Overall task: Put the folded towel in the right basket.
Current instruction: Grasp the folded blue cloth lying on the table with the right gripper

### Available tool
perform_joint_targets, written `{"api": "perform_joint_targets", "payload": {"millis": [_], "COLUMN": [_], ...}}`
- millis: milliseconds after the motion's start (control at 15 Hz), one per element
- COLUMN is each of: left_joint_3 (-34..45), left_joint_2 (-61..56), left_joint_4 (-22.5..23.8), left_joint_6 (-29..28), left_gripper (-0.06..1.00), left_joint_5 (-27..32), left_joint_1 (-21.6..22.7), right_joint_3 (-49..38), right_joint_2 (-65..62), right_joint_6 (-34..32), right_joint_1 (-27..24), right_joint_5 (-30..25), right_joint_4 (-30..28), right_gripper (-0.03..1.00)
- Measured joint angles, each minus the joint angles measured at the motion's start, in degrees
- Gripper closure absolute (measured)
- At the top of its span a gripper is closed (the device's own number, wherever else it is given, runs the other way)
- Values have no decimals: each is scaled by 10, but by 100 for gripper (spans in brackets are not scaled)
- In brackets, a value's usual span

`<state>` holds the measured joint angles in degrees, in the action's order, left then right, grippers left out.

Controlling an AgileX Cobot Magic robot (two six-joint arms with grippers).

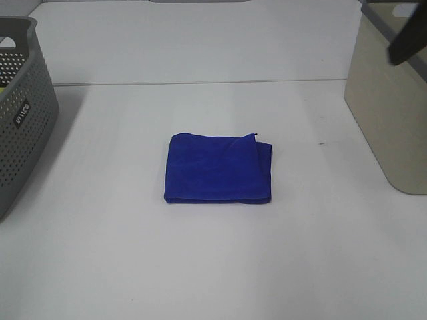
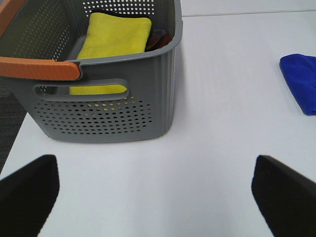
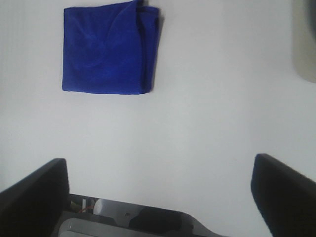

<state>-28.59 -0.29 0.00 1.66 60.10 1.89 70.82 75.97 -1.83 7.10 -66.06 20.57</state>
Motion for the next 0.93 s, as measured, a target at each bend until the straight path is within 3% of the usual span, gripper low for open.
{"api": "perform_joint_targets", "payload": {"millis": [267, 600, 933], "left_joint_3": [0, 0, 0], "left_joint_2": [0, 0, 0], "left_joint_4": [0, 0, 0], "left_joint_6": [0, 0, 0], "left_gripper": [-4, -4, -4], "left_joint_5": [0, 0, 0], "left_joint_1": [0, 0, 0], "right_joint_3": [0, 4, 58], "right_joint_2": [160, 345, 445], "right_joint_6": [4, 147, 176], "right_joint_1": [111, 116, 83], "right_joint_5": [131, 257, 285], "right_joint_4": [72, 223, 218], "right_gripper": [3, 3, 4]}}
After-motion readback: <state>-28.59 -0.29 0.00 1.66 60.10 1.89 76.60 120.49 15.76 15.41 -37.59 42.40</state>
